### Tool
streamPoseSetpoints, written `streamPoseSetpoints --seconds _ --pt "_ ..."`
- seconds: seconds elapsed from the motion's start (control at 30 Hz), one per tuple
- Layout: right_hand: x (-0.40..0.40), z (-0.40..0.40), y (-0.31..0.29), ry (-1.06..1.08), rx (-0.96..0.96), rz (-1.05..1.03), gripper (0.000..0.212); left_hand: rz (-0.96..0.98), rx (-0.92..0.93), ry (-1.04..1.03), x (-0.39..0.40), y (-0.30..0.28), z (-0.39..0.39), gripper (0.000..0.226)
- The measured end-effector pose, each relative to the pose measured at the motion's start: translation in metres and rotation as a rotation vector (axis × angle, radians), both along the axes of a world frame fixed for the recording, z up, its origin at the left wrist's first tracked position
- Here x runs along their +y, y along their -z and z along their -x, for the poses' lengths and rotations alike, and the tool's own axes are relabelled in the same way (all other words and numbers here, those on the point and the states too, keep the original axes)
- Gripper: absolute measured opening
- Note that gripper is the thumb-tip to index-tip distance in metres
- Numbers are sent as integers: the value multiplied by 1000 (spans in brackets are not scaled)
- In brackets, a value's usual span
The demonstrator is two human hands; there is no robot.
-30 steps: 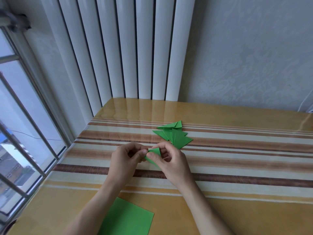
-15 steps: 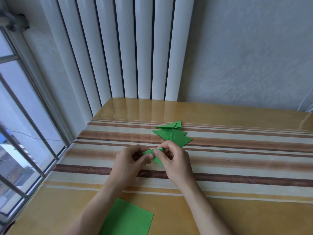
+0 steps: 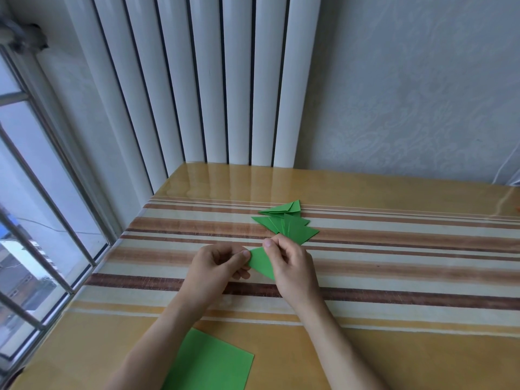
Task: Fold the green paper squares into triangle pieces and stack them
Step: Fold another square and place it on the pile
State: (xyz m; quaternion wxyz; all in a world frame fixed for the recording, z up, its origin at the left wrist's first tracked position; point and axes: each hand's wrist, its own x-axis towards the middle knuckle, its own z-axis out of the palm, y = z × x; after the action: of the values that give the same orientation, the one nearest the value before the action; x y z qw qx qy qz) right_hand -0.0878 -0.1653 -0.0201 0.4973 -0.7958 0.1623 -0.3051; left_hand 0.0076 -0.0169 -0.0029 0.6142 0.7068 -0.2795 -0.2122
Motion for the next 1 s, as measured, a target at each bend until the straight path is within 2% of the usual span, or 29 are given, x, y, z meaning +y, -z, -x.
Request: streamPoseSetpoints --seconds 0.13,0.23,0.43,0.67,0.77,0.9,1.0 --pt "-1 1 2 -78 22 -29 22 -19 -43 17 0 0 -1 22" --pt "0 3 1 -99 25 38 16 -46 -82 29 1 0 0 22" --pt "-2 1 3 -82 27 68 24 -49 -70 19 0 0 -1 22" --pt "-2 -1 5 34 103 83 35 -62 -94 11 -1 2 -1 19" --pt "-2 0 3 24 95 -17 31 -47 -88 5 -1 4 -3 16" --pt "-1 0 1 -139 100 -278 11 -17 -65 -74 0 3 -4 17" --pt "1 -1 1 -107 75 -278 19 -25 -12 -88 2 2 -4 16"
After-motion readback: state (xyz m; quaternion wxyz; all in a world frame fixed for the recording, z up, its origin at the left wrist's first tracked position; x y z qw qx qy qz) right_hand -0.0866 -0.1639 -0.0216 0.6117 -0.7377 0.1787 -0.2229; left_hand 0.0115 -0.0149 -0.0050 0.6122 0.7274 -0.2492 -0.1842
